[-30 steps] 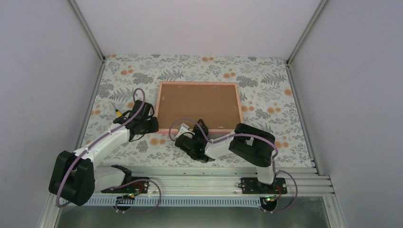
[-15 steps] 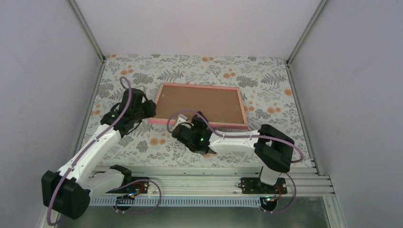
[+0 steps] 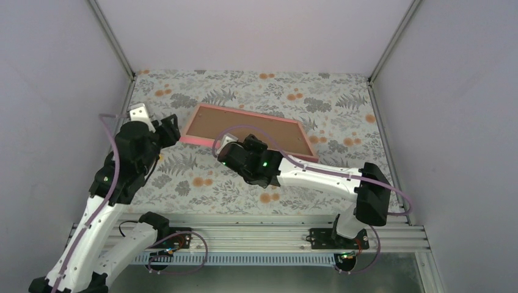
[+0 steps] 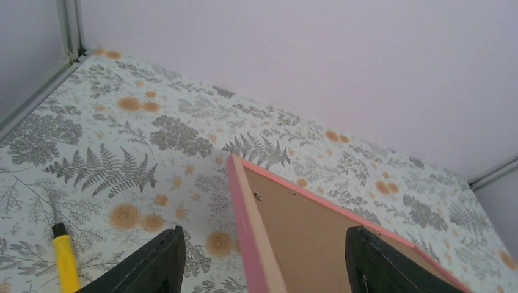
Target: Take the photo out of the frame
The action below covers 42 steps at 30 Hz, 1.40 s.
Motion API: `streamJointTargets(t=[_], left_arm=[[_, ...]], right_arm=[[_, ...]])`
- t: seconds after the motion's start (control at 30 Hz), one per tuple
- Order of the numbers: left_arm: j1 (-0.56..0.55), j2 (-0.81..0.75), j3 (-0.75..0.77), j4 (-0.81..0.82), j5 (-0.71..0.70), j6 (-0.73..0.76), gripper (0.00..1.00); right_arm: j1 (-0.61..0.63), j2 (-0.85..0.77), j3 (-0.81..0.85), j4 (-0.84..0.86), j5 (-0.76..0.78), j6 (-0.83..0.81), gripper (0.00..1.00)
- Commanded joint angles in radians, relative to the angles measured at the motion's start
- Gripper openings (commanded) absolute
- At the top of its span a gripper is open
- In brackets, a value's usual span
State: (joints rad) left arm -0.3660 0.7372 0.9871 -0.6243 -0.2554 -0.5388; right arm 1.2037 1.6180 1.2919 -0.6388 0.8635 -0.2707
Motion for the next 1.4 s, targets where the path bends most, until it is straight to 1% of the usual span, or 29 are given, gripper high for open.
streamJointTargets(t=[0.0, 0.23, 0.43, 0.5, 0.73, 0.87, 0.93, 1.03, 1.1, 1.27, 1.37], left_arm=[[0.004, -0.066, -0.018, -0.028, -0.053, -0.016, 0.66], [0.004, -0.120, -0.055, -0.022, -0.064, -0.035, 0.68], [0.004, -0.154, -0.064, -0.017, -0.068, -0.043, 0.69], [0.004, -0.163, -0.061, -0.019, -0.075, -0.043, 0.69], [0.004, -0.183, -0.045, -0.036, -0.087, -0.037, 0.70], [0.005, -0.188, -0.045, -0.035, -0.083, -0.038, 0.70], [0.004, -0.187, -0.048, -0.035, -0.076, -0.038, 0.70], [0.004, -0.179, -0.057, -0.030, -0.052, -0.038, 0.71], [0.005, -0.168, -0.068, -0.025, -0.026, -0.043, 0.71], [0.005, -0.140, -0.144, 0.019, 0.064, -0.074, 0.71], [0.004, -0.100, -0.196, 0.082, 0.164, -0.103, 0.71]], right_arm=[[0.005, -0.064, 0.104, 0.024, -0.039, 0.103, 0.04], [-0.001, -0.073, 0.229, -0.009, -0.117, 0.153, 0.04], [0.000, -0.051, 0.358, -0.051, -0.166, 0.229, 0.04], [0.000, -0.049, 0.395, -0.052, -0.205, 0.255, 0.04], [0.000, -0.007, 0.564, -0.080, -0.355, 0.373, 0.04], [-0.008, 0.035, 0.644, -0.102, -0.393, 0.459, 0.04], [-0.038, 0.054, 0.669, -0.128, -0.412, 0.523, 0.04], [-0.115, 0.076, 0.637, -0.157, -0.459, 0.613, 0.04], [-0.170, 0.058, 0.558, -0.141, -0.503, 0.664, 0.04], [-0.329, -0.095, 0.262, 0.058, -0.670, 0.747, 0.04], [-0.426, -0.155, 0.130, 0.133, -0.762, 0.770, 0.04]])
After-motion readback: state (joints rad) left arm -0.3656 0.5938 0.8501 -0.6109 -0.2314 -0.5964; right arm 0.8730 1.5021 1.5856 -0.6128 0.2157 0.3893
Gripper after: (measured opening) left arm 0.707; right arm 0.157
